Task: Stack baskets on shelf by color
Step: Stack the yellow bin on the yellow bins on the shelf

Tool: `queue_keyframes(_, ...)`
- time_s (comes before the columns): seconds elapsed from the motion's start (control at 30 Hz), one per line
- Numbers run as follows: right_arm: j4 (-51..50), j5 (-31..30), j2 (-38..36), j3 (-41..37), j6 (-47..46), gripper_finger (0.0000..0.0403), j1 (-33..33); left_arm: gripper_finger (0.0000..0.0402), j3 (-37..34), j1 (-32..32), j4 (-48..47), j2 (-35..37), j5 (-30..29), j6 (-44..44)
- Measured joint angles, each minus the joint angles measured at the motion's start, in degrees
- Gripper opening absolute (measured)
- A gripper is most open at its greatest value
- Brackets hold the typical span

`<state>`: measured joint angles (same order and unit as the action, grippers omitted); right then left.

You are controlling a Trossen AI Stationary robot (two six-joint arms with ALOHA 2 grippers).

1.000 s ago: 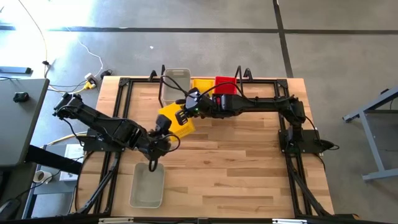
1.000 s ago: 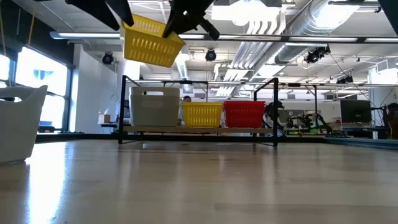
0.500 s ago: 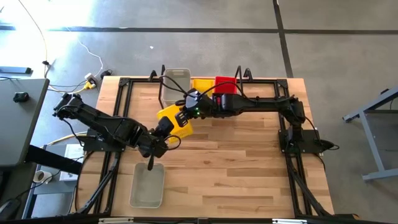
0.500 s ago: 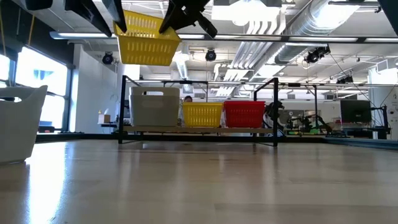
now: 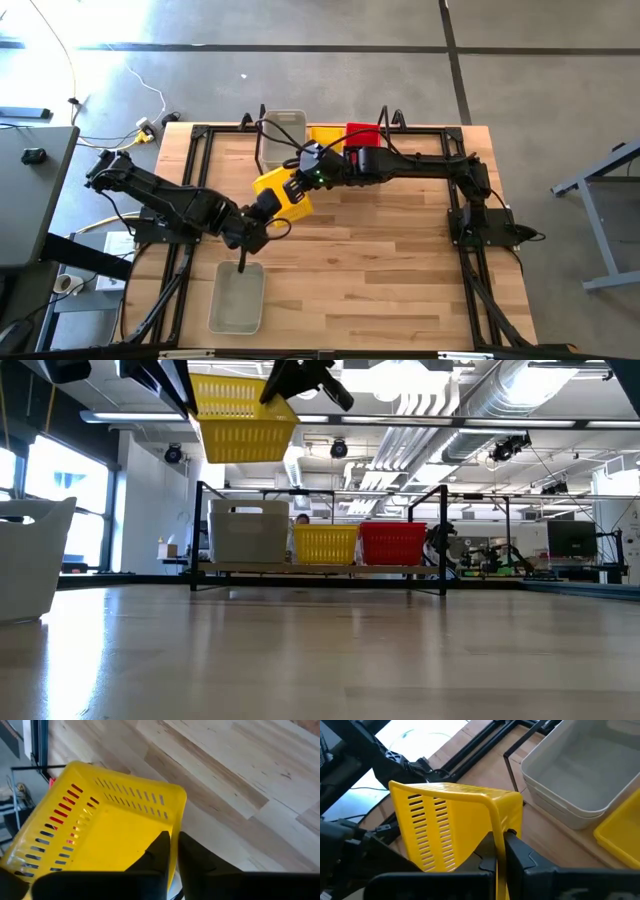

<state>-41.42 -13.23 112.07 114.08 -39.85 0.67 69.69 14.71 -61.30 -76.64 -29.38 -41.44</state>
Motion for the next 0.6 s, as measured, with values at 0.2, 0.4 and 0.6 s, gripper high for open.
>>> queue_keyframes(0.2, -1.8, 1.2, 0.0, 0.0, -0.2, 0.0, 0.1, 0.0005, 0.0, 0.2, 1.0, 0.0, -0.8, -0.5)
queue_keyframes(0.4, -4.4, 1.8, 0.0, 0.0, 2.9, 0.0, 0.0, 0.0002, 0.0, 2.1, 2.1, 0.0, -1.1, 0.5)
queue_keyframes(0.6, -4.3, 1.5, 0.0, 0.0, 6.8, 0.0013, 0.1, 0.0001, 0.0, 3.9, 3.4, 0.0, -0.6, 0.7)
